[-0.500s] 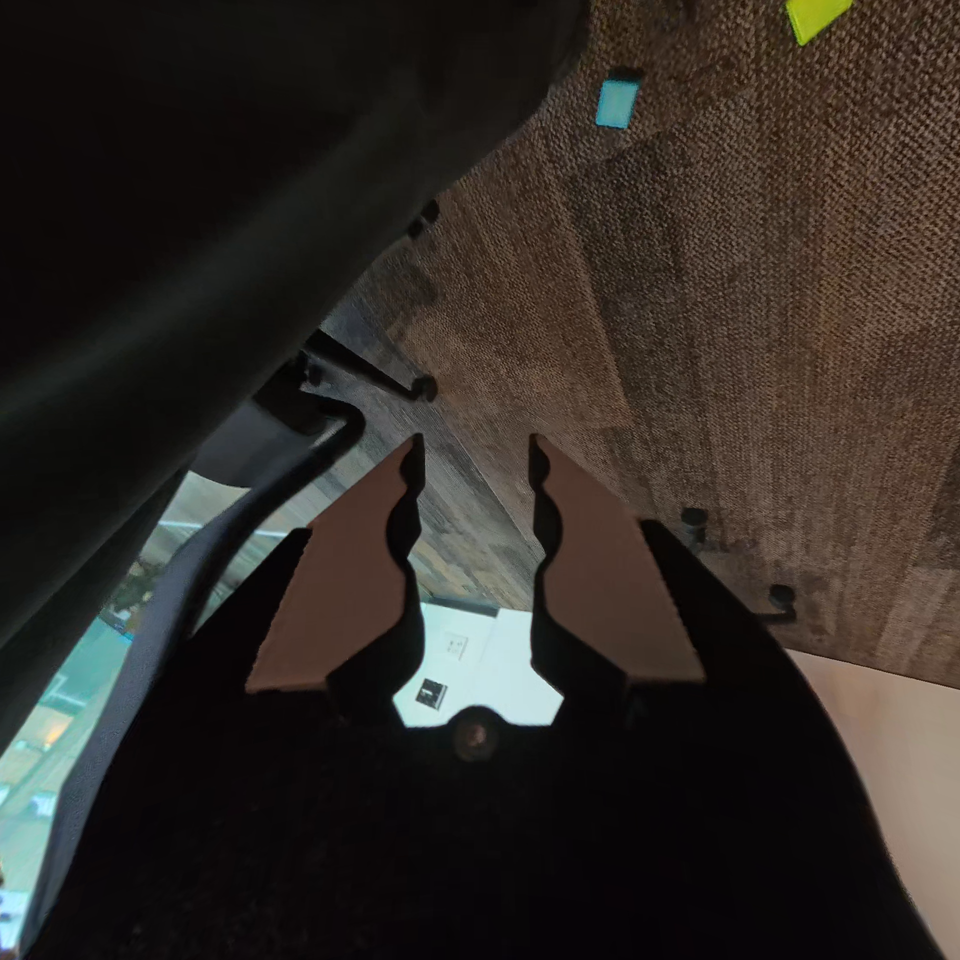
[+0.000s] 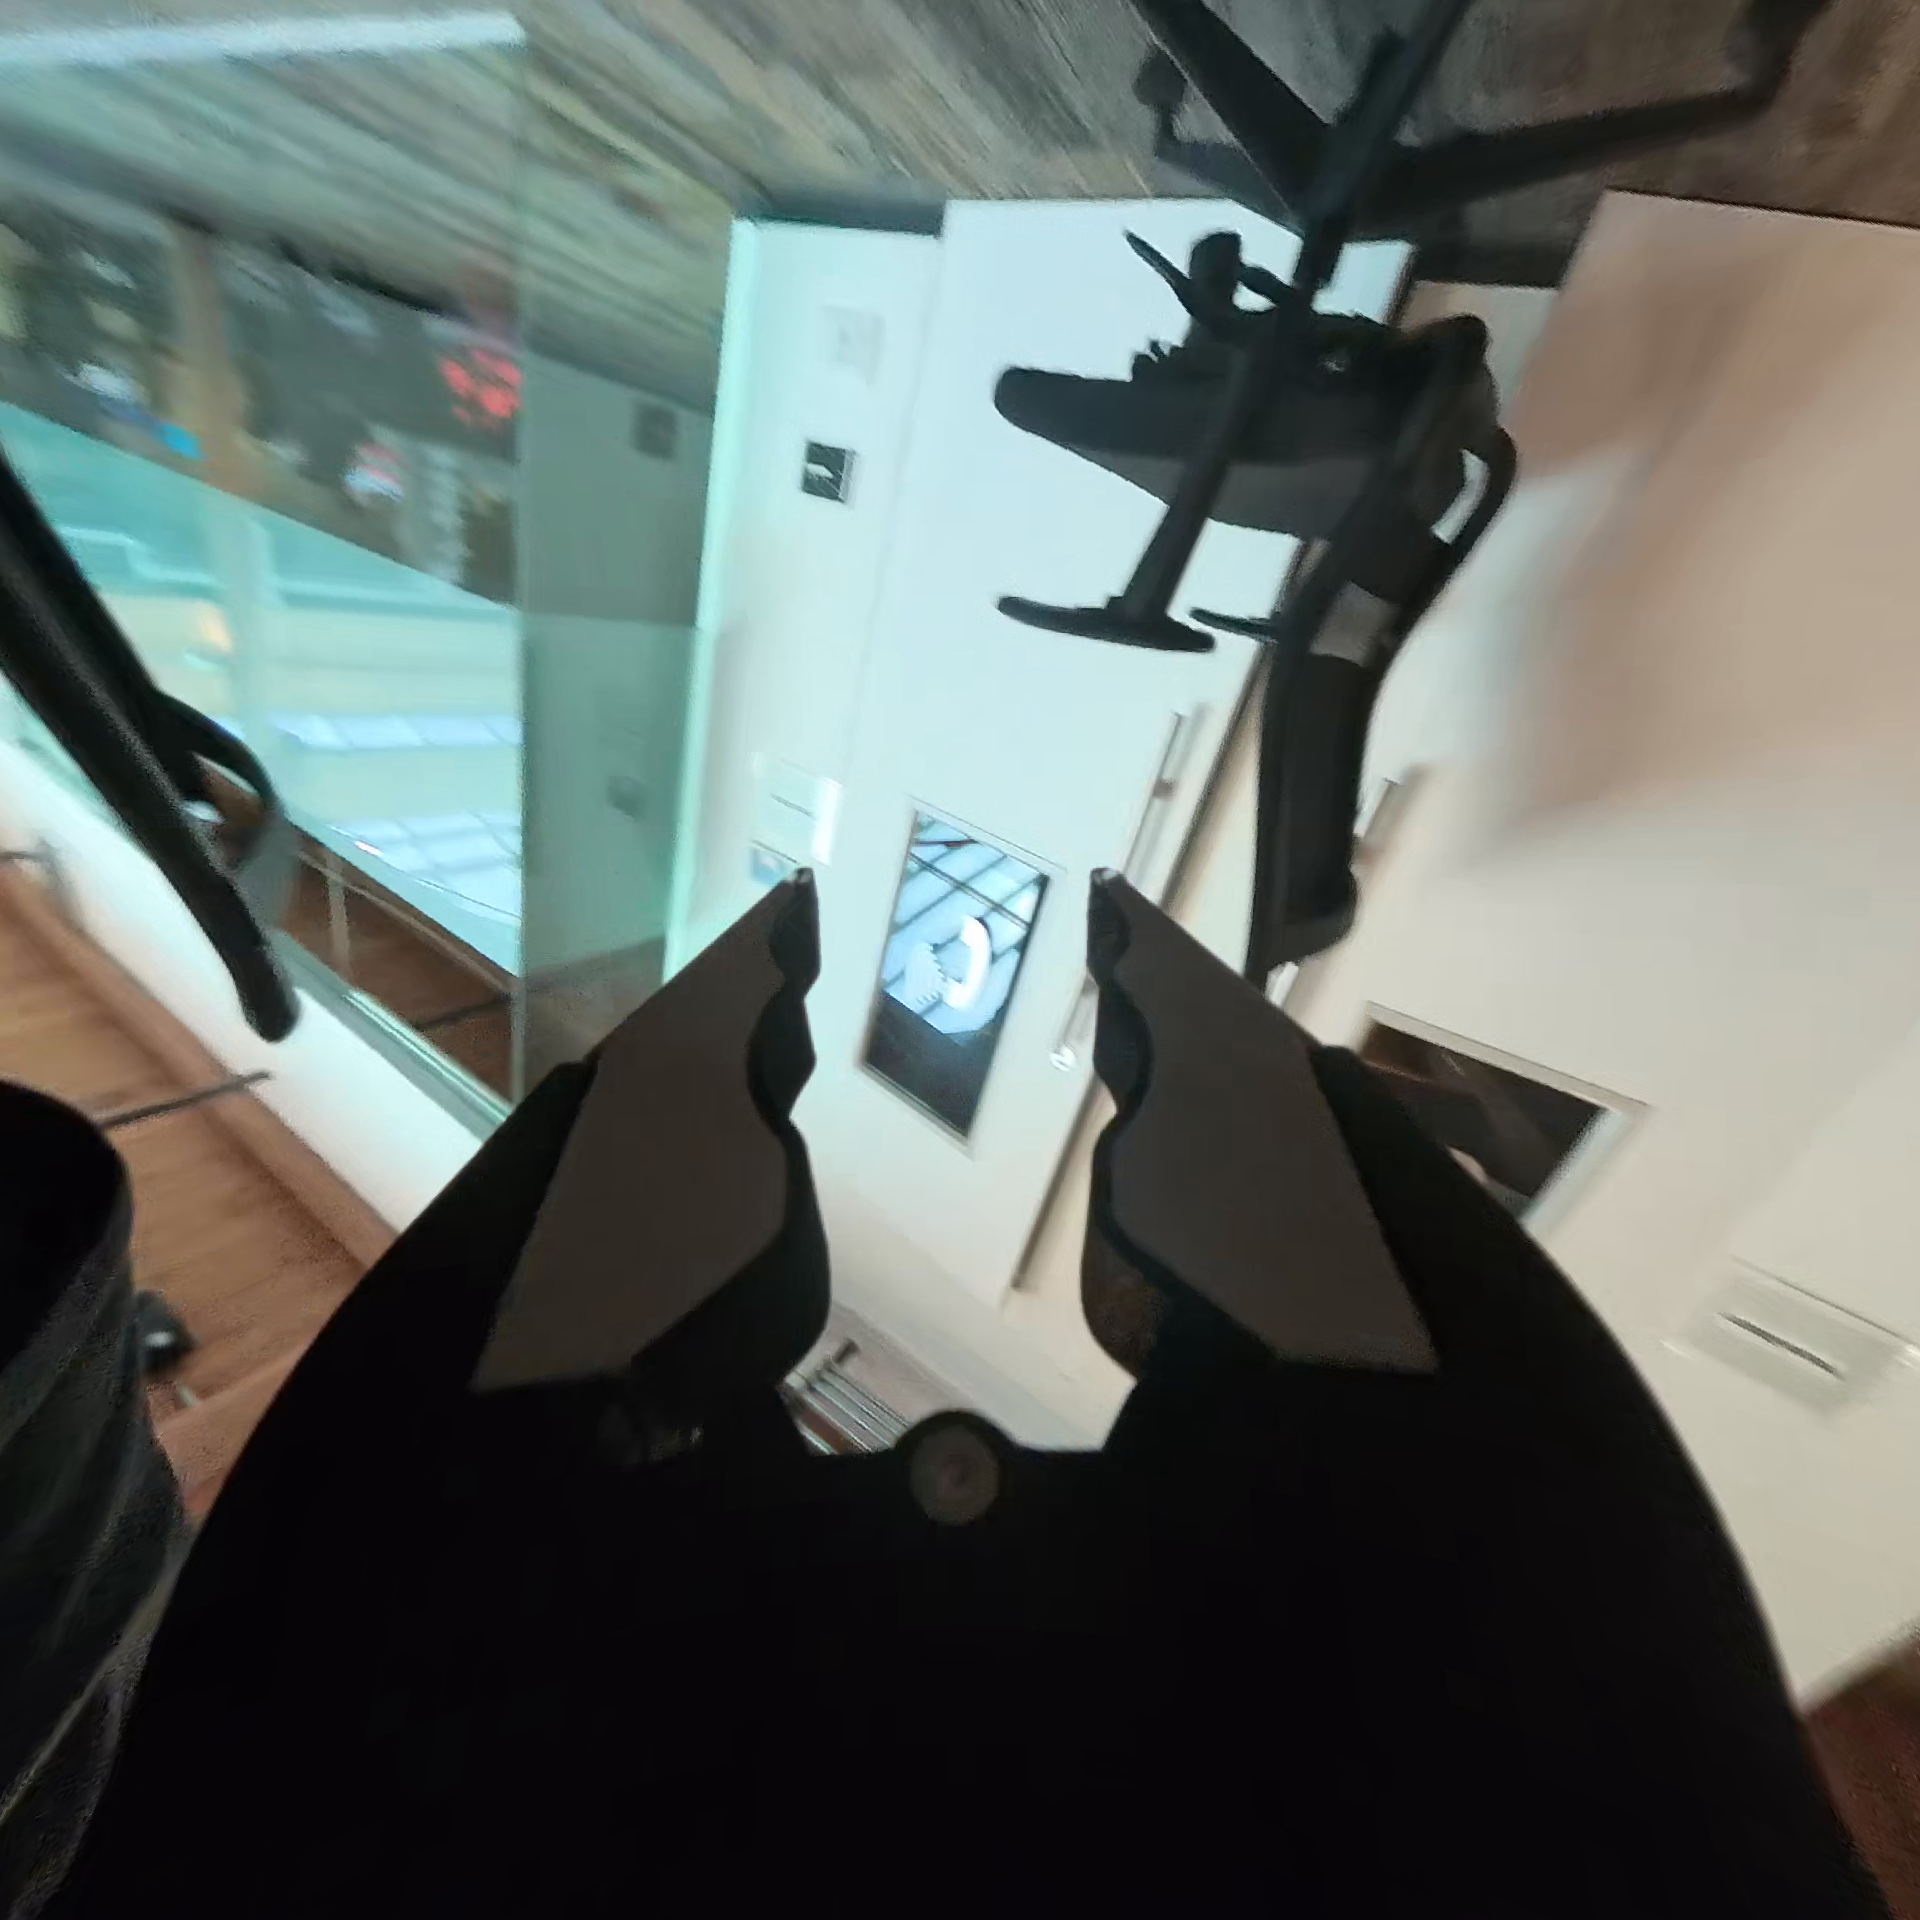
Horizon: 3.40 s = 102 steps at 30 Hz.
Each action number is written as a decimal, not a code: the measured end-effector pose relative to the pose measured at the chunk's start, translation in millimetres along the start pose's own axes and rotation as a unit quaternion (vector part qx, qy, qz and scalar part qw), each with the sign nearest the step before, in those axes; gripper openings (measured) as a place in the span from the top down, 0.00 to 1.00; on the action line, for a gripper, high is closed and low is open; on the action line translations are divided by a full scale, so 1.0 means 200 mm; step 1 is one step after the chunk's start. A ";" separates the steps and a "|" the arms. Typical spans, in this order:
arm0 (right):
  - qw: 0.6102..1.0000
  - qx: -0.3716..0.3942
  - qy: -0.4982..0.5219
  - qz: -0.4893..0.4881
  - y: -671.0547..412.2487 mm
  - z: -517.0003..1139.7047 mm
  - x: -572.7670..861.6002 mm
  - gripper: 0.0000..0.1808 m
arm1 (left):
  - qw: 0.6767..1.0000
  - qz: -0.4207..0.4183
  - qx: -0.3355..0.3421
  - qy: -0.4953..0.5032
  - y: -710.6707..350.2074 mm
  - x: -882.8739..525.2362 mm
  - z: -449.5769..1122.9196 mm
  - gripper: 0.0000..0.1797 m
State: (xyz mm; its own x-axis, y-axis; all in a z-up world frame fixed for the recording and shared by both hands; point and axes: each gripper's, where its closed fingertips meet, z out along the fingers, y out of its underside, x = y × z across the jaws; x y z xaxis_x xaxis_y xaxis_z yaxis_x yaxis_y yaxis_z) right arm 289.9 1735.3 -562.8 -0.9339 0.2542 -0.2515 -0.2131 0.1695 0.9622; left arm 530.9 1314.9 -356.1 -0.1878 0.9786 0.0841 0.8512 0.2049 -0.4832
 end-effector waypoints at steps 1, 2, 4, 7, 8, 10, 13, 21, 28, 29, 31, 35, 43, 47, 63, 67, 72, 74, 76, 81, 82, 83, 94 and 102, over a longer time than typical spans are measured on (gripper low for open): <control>1.000 -0.008 0.013 -0.006 0.02 -0.02 0.01 0.71 | 1.000 -0.011 0.013 -0.010 -0.01 0.02 -0.01 0.78; 1.000 -0.008 0.023 -0.014 0.03 -0.05 0.03 0.72 | 0.999 -0.022 0.026 -0.022 -0.02 0.04 -0.02 0.78; 0.998 -0.004 0.065 -0.023 0.03 -0.13 0.09 0.63 | 0.996 -0.041 0.052 -0.057 -0.02 0.08 -0.06 0.78; 0.994 0.010 0.105 -0.032 0.05 -0.21 0.15 0.63 | 0.988 -0.070 0.091 -0.106 0.01 0.17 -0.11 0.78; 0.992 0.023 0.121 -0.035 0.05 -0.23 0.18 0.64 | 0.984 -0.082 0.106 -0.119 0.02 0.22 -0.13 0.77; 0.982 0.060 0.170 -0.048 0.04 -0.25 0.26 0.63 | 0.975 -0.105 0.137 -0.138 0.04 0.32 -0.15 0.78; 0.943 0.179 0.269 -0.086 -0.04 -0.34 0.40 0.74 | 0.966 -0.133 0.163 -0.154 0.10 0.50 -0.10 0.84; 0.590 0.588 0.475 -0.283 0.29 -0.92 0.09 0.87 | 0.906 -0.394 0.126 -0.092 0.43 0.79 0.34 0.86; 0.611 0.616 0.380 -0.322 0.33 -1.07 -0.10 0.63 | 0.853 -0.522 0.021 0.013 0.72 1.22 0.92 0.66; 0.622 0.604 0.365 -0.339 0.28 -1.07 -0.12 0.63 | 0.843 -0.537 0.012 0.020 0.74 1.28 0.99 0.65; 0.650 0.577 0.339 -0.360 0.14 -1.05 -0.11 0.63 | 0.828 -0.560 -0.008 0.031 0.78 1.40 1.14 0.62; 0.717 0.458 0.321 -0.416 -0.30 -0.80 0.07 0.68 | 0.789 -0.610 -0.043 0.053 0.88 1.60 1.53 0.61; 0.756 0.416 0.321 -0.391 -1.55 -0.59 0.25 0.73 | 0.746 -0.662 -0.050 -0.054 1.35 1.56 2.55 0.66; 0.768 0.430 0.321 -0.351 -2.25 -0.57 0.35 0.73 | 0.747 -0.656 -0.082 -0.060 1.67 1.48 3.08 0.69; 0.784 0.393 0.367 -0.310 -3.25 -0.55 0.67 0.93 | 0.787 -0.580 -0.151 -0.148 2.08 1.16 3.90 0.72; 0.777 0.412 0.359 -0.311 -3.20 -0.64 0.66 0.84 | 0.810 -0.563 -0.134 -0.096 2.08 1.17 3.88 0.72; 0.799 0.428 0.311 -0.286 -3.07 -0.60 0.71 0.68 | 0.830 -0.550 -0.066 -0.067 2.07 1.17 3.81 0.72; 0.803 0.392 0.344 -0.290 -3.05 -0.51 0.79 0.66 | 0.826 -0.560 -0.044 -0.047 2.05 1.19 3.78 0.73; 0.789 0.341 0.405 -0.312 -3.05 -0.42 0.88 0.61 | 0.826 -0.561 -0.047 -0.036 2.07 1.24 3.75 0.72; 0.784 0.272 0.448 -0.333 -3.15 -0.30 0.97 0.68 | 0.832 -0.551 -0.070 -0.018 2.16 1.36 3.69 0.72; 0.792 0.268 0.439 -0.328 -3.17 -0.29 0.96 0.68 | 0.832 -0.550 -0.077 -0.015 2.19 1.38 3.68 0.73; 0.796 0.270 0.434 -0.324 -3.17 -0.30 0.95 0.68 | 0.831 -0.550 -0.084 -0.014 2.21 1.40 3.66 0.72; 0.763 0.300 0.420 -0.389 -2.13 -0.52 0.37 0.70 | 0.830 -0.553 -0.037 0.057 1.59 1.57 2.82 0.72; 0.699 0.375 0.410 -0.450 -0.73 -0.80 -0.52 0.70 | 0.859 -0.508 0.036 0.051 1.02 1.52 1.46 0.72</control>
State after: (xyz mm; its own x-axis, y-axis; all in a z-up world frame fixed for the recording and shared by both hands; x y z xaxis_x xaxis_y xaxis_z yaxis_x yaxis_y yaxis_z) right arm 372.8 1531.7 -660.7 -0.4350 -0.8563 -0.2786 -0.8969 0.4394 0.0499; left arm 503.7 1648.5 -682.9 -0.7688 0.2927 0.5686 0.2399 0.9562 -0.1679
